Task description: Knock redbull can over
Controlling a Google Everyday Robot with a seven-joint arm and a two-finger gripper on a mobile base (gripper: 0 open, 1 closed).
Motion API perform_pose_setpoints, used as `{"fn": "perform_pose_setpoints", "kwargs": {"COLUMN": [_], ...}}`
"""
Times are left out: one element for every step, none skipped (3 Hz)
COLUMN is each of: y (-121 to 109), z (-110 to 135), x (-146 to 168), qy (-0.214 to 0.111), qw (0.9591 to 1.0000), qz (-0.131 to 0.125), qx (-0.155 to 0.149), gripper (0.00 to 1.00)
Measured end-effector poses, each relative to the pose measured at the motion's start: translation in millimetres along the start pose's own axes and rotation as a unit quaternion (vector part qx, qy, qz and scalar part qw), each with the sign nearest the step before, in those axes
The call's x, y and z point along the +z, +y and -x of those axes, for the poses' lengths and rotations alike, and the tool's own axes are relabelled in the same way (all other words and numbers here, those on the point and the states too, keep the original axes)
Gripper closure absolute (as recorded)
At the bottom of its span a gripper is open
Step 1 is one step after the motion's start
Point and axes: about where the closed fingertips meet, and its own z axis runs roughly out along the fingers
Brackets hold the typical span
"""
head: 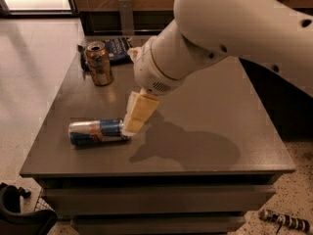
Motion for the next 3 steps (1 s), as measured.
{"fn": "perform_pose_setpoints", "kwargs": {"y": [-17, -28, -31], "z": [-49, -78, -102], "x": [-45, -65, -83], "qy": [-0.058, -0.086, -0.1], "qw": [0.9936, 0.9832, 0.9713], "qz": [-0.063, -0.101, -0.144], "qx": [0.074, 0.125, 0.16], "gripper": [0.0, 0.0, 0.0]}}
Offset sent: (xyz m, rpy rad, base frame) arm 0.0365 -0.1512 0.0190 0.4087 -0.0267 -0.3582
